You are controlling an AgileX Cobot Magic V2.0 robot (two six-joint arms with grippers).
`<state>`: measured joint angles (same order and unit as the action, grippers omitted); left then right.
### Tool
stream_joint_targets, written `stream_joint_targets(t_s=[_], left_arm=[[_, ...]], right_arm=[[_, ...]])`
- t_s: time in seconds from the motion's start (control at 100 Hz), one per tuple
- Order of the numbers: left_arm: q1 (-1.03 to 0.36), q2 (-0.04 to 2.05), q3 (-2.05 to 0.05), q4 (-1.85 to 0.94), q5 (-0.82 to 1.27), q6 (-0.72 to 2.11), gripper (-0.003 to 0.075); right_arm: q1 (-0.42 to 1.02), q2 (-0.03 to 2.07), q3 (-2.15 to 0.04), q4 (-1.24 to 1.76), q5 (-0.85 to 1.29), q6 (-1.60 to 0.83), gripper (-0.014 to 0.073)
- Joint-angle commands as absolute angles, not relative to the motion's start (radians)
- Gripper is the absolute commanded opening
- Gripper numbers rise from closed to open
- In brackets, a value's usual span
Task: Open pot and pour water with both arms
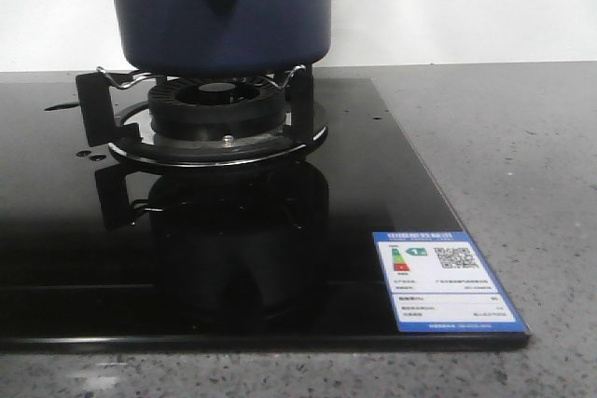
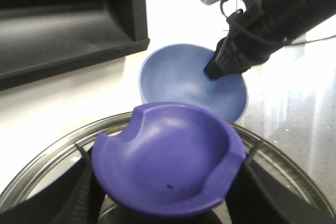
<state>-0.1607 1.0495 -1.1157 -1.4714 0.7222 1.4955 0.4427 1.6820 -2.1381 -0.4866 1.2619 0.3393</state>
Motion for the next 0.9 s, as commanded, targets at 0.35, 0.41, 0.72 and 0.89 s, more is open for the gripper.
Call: stream_joint_targets(t_s=[0.35,0.41,0.72,0.89], left_arm=[[-0.259,1.111,-1.146,-1.547,0.676,1.562,0.0179],[-0.273,1.119,-1.146,-1.547,0.669,1.572,0.0179],[-0.291,1.214,-1.146,-1.612,0.668,1.653,0.0179],[-0.291,1.268,-1.146,-1.674,0.721,1.711,0.0179]], right_arm=[[0.088,1.371,-1.636,-0.16,1.199,0.205,-0.0043],[0.047,1.309,-1.505,-0.136,1.144,0.205,-0.0043],[-0.102,1.171,-1.045,-0.04,0.989,0.203,-0.0043],[-0.108,1.171,-1.0,-0.026,0.94,0.203,-0.0041]])
